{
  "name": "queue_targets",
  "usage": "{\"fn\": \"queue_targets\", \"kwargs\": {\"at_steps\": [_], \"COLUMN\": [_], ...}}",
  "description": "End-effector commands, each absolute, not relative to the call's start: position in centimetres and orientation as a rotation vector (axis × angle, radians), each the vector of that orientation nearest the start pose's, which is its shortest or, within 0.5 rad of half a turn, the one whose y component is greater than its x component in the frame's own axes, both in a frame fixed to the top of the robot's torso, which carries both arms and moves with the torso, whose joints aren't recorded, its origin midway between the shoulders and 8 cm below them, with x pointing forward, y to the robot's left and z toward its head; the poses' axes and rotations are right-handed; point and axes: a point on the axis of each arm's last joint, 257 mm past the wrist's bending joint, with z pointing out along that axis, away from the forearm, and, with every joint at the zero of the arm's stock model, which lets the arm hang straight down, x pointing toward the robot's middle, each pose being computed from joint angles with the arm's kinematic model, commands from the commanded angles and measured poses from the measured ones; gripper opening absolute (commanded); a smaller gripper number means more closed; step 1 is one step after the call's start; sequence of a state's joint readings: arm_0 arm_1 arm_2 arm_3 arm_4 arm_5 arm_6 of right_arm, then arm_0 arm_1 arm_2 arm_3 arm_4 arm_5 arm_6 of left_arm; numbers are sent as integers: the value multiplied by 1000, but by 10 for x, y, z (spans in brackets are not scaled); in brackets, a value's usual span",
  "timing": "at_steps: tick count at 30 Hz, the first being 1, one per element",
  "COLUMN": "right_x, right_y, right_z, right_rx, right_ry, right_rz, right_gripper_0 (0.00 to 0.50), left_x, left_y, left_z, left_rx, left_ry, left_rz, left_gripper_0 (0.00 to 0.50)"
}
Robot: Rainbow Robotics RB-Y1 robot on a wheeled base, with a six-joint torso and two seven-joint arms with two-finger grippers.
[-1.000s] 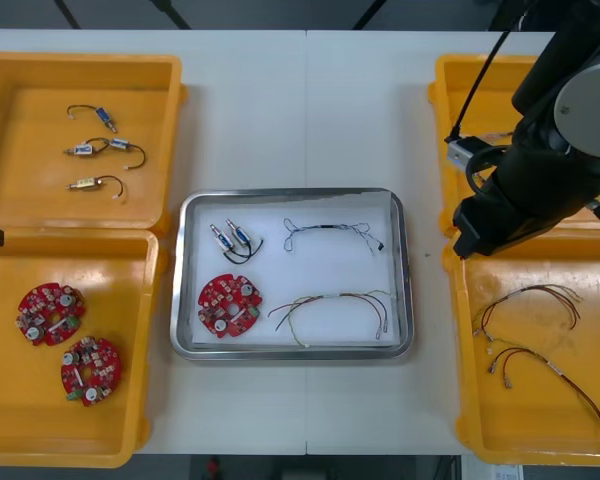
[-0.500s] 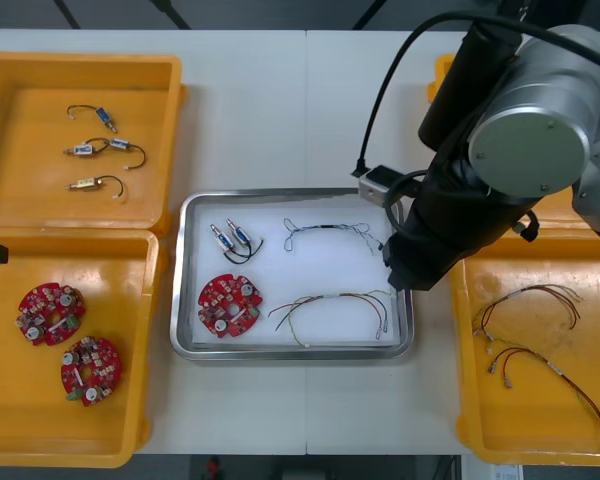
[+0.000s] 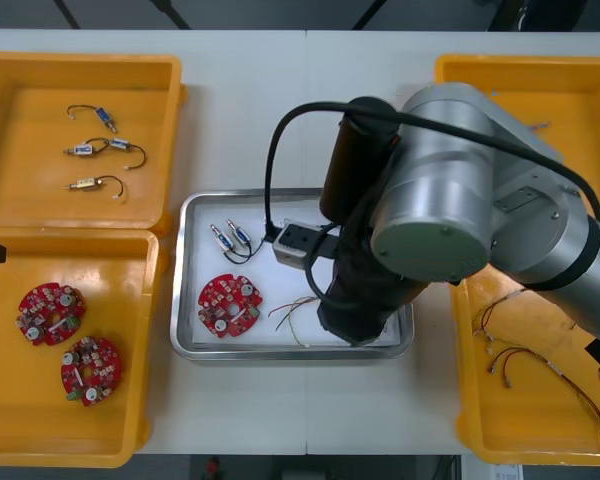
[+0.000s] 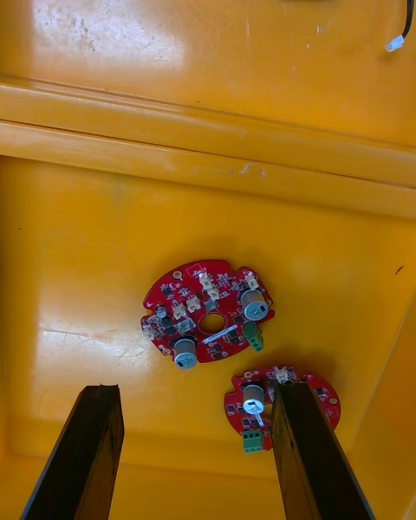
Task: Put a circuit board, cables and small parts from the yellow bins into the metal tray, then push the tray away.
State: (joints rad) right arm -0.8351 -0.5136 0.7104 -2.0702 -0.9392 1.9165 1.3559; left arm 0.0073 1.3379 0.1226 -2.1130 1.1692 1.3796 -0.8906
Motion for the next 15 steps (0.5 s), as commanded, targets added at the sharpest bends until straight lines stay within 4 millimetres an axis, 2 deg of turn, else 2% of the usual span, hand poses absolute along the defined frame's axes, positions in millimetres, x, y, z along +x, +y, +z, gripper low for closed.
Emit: {"fn": "queue_targets", "kwargs": {"at_steps": [1,15], "right_x": [329,323], "right_y": [-25,-1], "right_z": [-211,-256], "right_rx": [-1721,-1880], "right_ry": [2305,2155], "right_rz": [-99,-243], "right_gripper_0": [500,500], "left_x": [394,399], "left_y": [417,415], "left_z": [-132,-127], "left_rx": [-105,-80], "left_ry": [2604,2611], "left_rz": [94,102], "left_gripper_0": [500,500]}}
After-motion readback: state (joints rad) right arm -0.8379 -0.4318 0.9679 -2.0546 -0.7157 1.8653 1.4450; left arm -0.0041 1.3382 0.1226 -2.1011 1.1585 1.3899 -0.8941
